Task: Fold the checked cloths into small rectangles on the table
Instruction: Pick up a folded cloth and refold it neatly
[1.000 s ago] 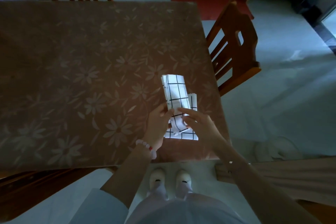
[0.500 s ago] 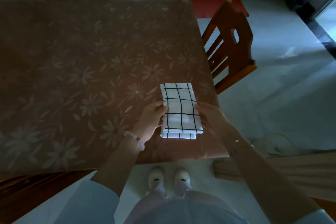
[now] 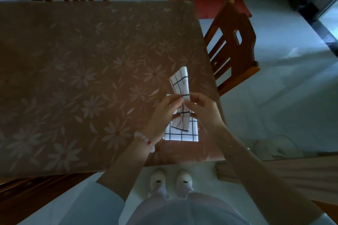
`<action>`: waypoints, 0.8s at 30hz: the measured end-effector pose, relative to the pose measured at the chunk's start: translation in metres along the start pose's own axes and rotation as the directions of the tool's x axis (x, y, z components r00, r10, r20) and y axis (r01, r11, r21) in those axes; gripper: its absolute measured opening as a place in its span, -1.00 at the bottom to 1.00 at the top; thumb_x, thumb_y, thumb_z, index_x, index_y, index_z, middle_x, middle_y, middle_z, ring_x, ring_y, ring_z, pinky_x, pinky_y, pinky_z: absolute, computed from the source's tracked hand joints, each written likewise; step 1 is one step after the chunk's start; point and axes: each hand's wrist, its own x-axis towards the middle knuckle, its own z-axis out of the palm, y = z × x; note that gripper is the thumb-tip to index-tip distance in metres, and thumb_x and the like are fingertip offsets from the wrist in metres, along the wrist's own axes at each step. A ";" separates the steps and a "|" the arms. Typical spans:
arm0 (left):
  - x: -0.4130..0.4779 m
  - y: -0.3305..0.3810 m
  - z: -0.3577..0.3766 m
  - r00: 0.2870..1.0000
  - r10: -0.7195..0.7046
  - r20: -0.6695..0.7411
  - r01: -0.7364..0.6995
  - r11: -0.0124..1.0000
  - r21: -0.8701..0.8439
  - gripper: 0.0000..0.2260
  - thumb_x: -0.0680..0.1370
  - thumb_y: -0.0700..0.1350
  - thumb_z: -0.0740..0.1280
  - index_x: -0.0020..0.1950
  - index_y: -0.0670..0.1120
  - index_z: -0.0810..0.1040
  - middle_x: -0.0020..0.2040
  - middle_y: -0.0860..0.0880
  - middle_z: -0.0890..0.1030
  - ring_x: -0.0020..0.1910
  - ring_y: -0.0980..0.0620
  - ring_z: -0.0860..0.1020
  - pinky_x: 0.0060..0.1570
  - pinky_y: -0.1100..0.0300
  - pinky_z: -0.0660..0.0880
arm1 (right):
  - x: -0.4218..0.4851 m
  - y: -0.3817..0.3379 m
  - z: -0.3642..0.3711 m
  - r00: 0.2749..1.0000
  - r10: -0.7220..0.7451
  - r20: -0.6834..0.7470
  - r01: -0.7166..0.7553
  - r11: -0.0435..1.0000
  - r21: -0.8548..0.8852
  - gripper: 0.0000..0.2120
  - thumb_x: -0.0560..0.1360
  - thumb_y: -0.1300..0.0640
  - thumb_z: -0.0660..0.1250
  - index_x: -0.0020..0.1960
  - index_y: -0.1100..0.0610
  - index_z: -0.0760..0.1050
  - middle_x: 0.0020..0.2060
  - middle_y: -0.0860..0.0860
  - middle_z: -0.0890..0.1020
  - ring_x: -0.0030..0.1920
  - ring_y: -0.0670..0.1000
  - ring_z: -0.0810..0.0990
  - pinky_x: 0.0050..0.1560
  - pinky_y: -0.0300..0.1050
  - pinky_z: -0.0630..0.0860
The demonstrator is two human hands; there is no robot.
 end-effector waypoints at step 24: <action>0.015 -0.023 -0.045 0.975 -0.204 -0.082 0.201 0.978 -0.051 -0.90 0.54 -0.18 0.32 0.03 -0.16 0.55 -0.25 -0.07 0.55 -0.32 0.11 0.53 -0.29 0.34 0.38 | 0.003 0.023 -0.040 0.671 -0.692 0.266 0.738 0.586 -0.336 -0.81 0.45 0.16 0.35 -0.20 -0.09 0.67 0.08 -0.27 0.59 0.11 -0.04 0.60 0.03 -0.16 0.56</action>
